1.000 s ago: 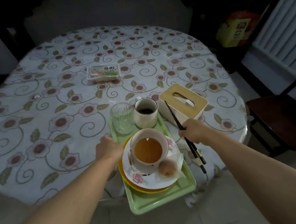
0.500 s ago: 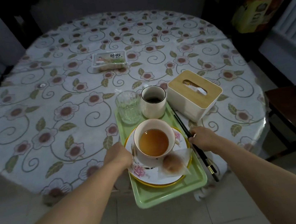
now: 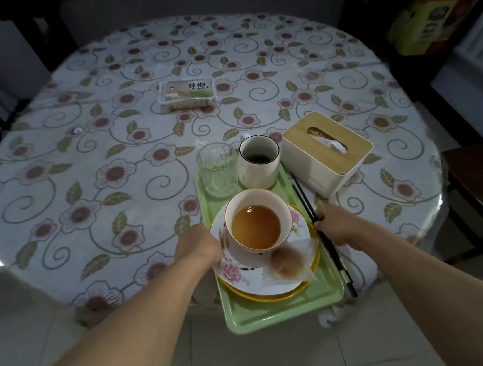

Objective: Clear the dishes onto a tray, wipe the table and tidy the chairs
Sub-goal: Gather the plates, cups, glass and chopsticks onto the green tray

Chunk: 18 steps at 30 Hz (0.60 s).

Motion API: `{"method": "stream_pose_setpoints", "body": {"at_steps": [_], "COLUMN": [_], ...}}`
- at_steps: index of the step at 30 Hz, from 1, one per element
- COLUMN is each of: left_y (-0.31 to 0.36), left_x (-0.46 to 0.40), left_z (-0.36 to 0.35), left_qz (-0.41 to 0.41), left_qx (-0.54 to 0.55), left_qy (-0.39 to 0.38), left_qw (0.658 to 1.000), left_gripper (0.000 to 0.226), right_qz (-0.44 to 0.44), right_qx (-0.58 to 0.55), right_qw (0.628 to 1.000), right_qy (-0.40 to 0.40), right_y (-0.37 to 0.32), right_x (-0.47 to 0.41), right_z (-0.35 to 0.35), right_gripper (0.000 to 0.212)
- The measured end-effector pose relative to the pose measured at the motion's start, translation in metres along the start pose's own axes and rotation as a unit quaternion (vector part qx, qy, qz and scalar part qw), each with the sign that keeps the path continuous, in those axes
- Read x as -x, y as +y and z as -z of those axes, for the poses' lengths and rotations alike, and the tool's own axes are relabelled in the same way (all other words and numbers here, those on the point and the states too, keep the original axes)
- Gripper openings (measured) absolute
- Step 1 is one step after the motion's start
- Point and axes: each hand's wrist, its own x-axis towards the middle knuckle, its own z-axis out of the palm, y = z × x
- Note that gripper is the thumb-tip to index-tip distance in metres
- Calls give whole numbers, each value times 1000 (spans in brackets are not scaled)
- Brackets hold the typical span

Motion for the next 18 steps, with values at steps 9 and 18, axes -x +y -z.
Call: {"method": "stream_pose_setpoints", "body": {"at_steps": [9,18], "left_y": [-2,-10], "left_x": [3,2], "left_z": [4,10], "left_qz": [12,26], "left_qx": [11,15], "left_qy": [-3,9], "left_qw": [1000,999], "left_gripper": [27,31], "right_qz": [11,33], "right_qx": [28,103], "right_qw": [999,994], "right_qy": [-34,0], "right_y": [-2,-13], "right_x": [2,-2], "right_z": [-1,-10], "right_gripper": [16,20]}}
